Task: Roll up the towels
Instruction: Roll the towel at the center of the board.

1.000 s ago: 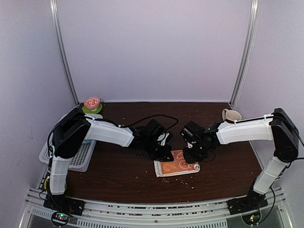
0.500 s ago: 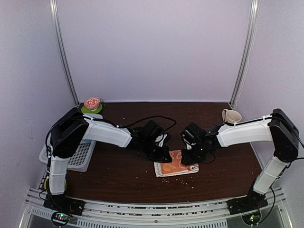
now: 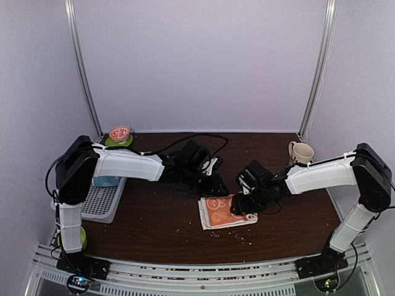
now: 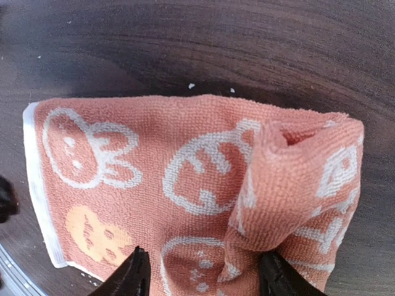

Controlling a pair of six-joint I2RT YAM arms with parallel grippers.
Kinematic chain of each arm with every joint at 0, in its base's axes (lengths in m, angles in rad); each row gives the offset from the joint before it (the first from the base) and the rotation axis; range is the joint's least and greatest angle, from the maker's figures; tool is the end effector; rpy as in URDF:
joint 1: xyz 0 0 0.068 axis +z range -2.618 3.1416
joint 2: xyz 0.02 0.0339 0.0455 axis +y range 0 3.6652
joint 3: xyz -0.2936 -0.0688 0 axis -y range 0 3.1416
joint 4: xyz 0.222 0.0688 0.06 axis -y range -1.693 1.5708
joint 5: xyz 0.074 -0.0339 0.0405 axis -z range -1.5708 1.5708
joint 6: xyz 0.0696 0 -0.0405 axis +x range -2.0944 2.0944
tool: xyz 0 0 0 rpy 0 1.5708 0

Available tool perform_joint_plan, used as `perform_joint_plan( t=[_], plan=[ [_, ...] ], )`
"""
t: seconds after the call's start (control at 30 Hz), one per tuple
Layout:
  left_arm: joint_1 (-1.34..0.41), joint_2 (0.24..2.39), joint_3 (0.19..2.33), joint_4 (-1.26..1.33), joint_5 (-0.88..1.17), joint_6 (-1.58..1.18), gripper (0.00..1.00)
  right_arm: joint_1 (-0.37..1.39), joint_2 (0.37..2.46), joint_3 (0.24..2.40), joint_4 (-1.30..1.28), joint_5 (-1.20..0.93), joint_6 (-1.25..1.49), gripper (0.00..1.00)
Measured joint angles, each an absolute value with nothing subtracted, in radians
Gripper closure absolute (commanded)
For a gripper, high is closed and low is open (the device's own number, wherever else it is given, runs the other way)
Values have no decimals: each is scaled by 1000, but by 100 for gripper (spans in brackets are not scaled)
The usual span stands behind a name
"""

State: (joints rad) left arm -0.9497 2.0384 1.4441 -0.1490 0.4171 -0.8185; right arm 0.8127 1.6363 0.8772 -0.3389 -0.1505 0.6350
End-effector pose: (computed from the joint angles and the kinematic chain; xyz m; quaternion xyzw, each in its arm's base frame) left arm 0.2513 -0.3996 0.2079 0.1418 0.8884 -0.4244 0.1028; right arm 0.2032 0.2298 0.1701 -0.1036 0.9641 0.2094 0.1266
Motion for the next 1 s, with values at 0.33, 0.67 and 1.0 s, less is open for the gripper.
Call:
perform_joint_plan(
  t=[0.33, 0.67, 1.0],
  plan=[
    [-926, 2082, 1396, -16, 463, -894, 77, 810, 1594, 796, -202, -200, 621, 19],
    [-908, 2176, 1389, 323, 581, -1068, 78, 800, 1568, 722, -64, -240, 606, 13],
    [-908, 2279, 1484, 335, 650, -1101, 78, 800, 1565, 714, -49, -245, 590, 12]
  ],
)
